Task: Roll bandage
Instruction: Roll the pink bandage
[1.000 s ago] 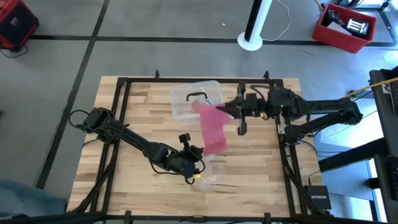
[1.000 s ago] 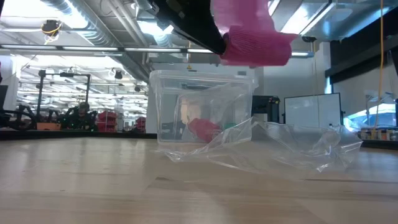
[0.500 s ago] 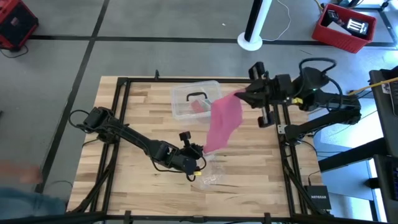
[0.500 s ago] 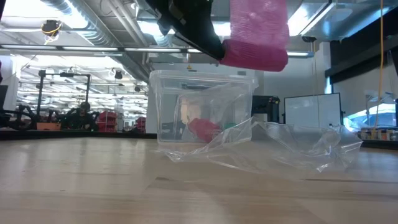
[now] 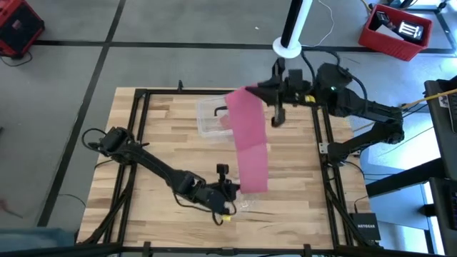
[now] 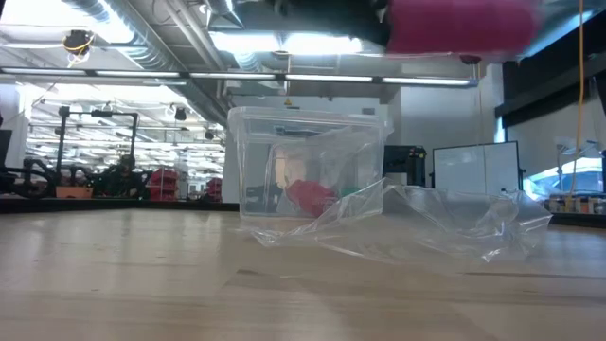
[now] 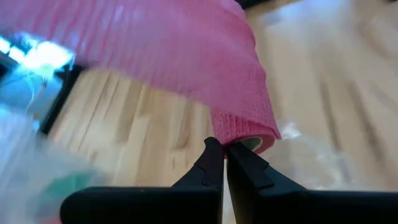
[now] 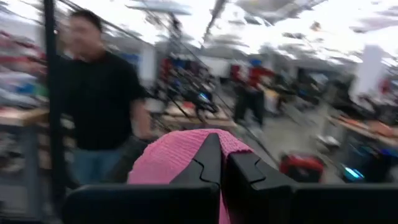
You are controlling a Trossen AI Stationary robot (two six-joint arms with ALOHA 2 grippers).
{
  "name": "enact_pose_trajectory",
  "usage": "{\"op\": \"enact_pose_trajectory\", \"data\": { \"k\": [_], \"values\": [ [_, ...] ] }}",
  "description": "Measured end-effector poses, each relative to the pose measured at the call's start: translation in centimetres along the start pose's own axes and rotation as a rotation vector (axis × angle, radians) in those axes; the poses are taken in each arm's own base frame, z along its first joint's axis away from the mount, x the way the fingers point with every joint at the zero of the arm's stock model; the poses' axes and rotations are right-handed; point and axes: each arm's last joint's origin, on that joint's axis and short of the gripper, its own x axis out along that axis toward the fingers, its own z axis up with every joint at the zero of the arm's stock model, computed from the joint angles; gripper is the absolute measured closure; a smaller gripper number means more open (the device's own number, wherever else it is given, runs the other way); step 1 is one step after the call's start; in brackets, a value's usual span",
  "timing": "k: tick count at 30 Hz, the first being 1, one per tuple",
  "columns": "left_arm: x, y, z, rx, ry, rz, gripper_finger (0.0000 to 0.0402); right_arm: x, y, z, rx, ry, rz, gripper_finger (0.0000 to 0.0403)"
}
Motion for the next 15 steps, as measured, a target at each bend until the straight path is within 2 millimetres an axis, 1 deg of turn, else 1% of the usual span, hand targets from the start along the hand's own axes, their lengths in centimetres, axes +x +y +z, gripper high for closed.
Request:
{"op": "enact_pose_trajectory", "data": {
  "k": [3, 6, 11, 15],
  "values": [
    [-1.0, -0.5, 1.5, 0.036, -0.046, -0.017, 0.0401, -0.3, -1.7, -0.8, 0.000, 0.081, -0.061, 0.0397],
    [-2.0, -0.9, 2.7, 0.081, -0.069, -0.013, 0.0401, -0.4, -3.0, -2.5, 0.005, 0.186, -0.107, 0.0396],
    [-3.9, -0.7, 4.6, 0.173, -0.053, 0.027, 0.0401, -0.8, -4.8, -6.0, 0.005, 0.361, -0.162, 0.0396],
    [-5.2, 0.2, 6.7, 0.154, -0.089, 0.032, 0.0401, -0.9, -5.5, -9.7, 0.020, 0.460, -0.164, 0.0396]
  ]
}}
